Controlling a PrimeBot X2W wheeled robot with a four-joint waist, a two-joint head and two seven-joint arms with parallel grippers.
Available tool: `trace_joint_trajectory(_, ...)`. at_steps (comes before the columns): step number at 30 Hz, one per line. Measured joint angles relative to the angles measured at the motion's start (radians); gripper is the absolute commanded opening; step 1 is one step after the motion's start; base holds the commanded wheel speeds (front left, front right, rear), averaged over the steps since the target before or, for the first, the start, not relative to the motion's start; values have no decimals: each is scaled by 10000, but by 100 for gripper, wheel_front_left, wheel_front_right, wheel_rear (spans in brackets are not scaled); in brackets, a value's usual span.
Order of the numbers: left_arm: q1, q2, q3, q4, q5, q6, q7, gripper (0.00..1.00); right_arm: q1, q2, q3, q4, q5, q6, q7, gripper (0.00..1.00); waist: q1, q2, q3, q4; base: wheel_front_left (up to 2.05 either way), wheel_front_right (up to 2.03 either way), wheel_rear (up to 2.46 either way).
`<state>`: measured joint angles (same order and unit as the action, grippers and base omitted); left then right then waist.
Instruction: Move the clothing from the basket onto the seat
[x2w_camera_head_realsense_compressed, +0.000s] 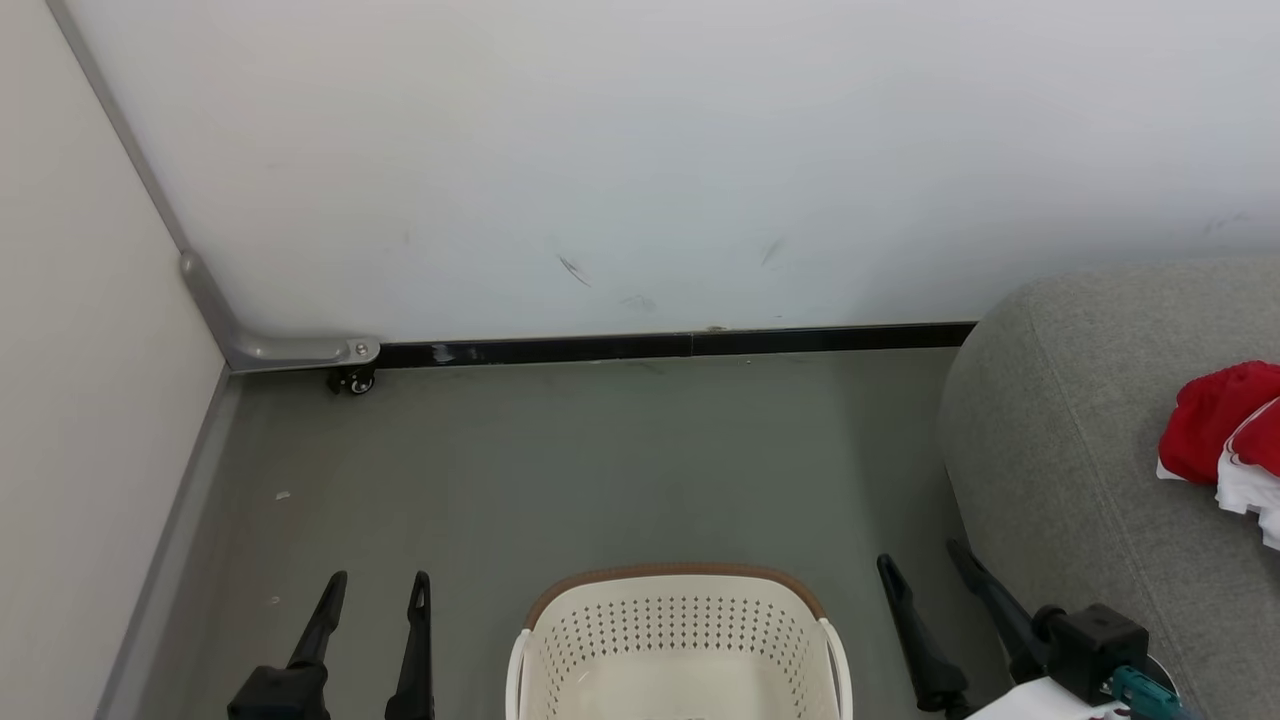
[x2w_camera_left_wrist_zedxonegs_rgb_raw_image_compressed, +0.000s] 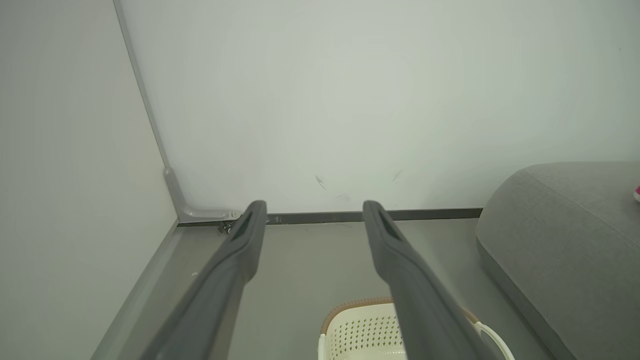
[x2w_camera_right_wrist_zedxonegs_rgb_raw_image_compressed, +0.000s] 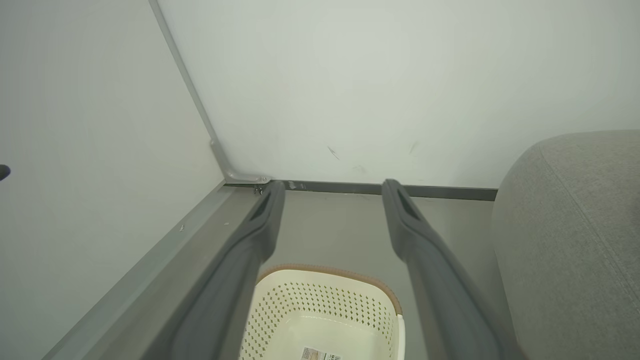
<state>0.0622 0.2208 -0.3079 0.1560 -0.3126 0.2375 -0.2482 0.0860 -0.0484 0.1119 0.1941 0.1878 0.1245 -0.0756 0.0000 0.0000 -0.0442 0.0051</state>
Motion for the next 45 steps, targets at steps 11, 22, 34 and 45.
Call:
trace_joint_trajectory(11,0,-10,0,42,0,-6,0,100,213,2,-2,-161,0,0,100,100,0,0,-38,-8,0,0,0)
trace_joint_trajectory(22,0,-31,-2,40,4,-54,0,100,221,4,2,-299,0,0,159,100,0,0,-19,-12,0,0,0)
trace_joint_trajectory(34,303,-341,-132,639,-230,-178,27,0,620,10,77,280,192,-15,198,0,0,0,-7,-15,0,0,0)
trace_joint_trajectory(45,307,-470,215,489,-2017,-541,360,0,633,17,127,-63,2046,-15,82,0,2,0,63,-22,0,0,0)
